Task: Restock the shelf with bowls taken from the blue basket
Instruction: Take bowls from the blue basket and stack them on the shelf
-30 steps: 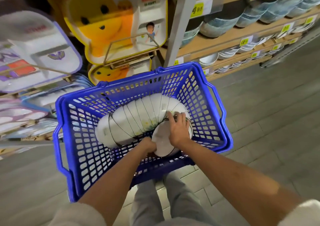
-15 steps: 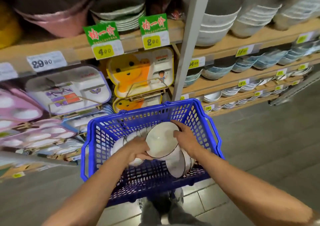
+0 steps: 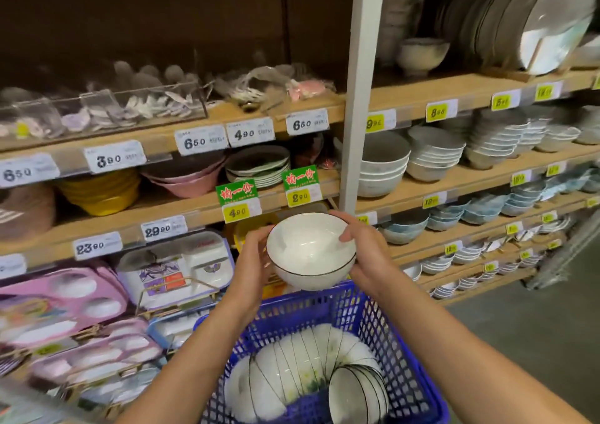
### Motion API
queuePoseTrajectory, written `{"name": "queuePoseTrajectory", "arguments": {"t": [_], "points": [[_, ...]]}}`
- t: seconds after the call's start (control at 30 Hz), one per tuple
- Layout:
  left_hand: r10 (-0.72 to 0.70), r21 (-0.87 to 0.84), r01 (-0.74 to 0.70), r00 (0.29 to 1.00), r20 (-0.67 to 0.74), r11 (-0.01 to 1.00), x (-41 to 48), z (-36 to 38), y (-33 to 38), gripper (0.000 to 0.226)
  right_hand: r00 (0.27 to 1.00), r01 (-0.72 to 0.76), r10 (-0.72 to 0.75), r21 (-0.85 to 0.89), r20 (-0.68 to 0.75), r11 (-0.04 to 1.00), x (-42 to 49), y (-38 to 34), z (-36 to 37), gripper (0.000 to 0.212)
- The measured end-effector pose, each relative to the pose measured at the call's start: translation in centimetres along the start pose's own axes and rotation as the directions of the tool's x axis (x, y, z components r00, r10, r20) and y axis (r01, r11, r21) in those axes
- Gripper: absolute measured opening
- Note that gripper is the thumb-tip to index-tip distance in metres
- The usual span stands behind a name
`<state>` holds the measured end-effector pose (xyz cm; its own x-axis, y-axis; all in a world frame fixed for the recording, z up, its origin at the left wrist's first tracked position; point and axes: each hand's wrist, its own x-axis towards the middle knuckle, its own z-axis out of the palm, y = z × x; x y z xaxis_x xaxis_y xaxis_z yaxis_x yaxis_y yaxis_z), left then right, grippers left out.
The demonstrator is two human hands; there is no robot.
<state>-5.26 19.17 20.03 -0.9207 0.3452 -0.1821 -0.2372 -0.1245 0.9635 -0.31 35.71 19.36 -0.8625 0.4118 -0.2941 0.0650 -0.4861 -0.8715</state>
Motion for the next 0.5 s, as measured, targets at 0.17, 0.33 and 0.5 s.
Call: {"name": "queuePoseTrajectory", "arguments": {"t": [0.17, 0.33, 0.5], "points": [[0.115, -0.242, -0.141, 0.987, -0.116, 0.96, -0.6, 2.9, 3.8, 0.041, 0.998, 0.046, -0.048, 0.076, 0.026, 0.996, -1.7, -3.4, 1.9, 0.048], [0.158, -0.297, -0.168, 0.986, -0.06, 0.94, -0.4, 5.6, 5.4, 0.035, 0.979, 0.194, -0.2, 0.133, 0.035, 0.972, -3.3, -6.2, 1.1, 0.03], [0.14, -0.311, -0.121, 0.989, 0.04, 0.943, -1.3, 9.8, 6.2, 0.036, 0.963, 0.268, -0.263, 0.086, -0.062, 0.96, -4.6, -8.5, -1.7, 0.027]]}}
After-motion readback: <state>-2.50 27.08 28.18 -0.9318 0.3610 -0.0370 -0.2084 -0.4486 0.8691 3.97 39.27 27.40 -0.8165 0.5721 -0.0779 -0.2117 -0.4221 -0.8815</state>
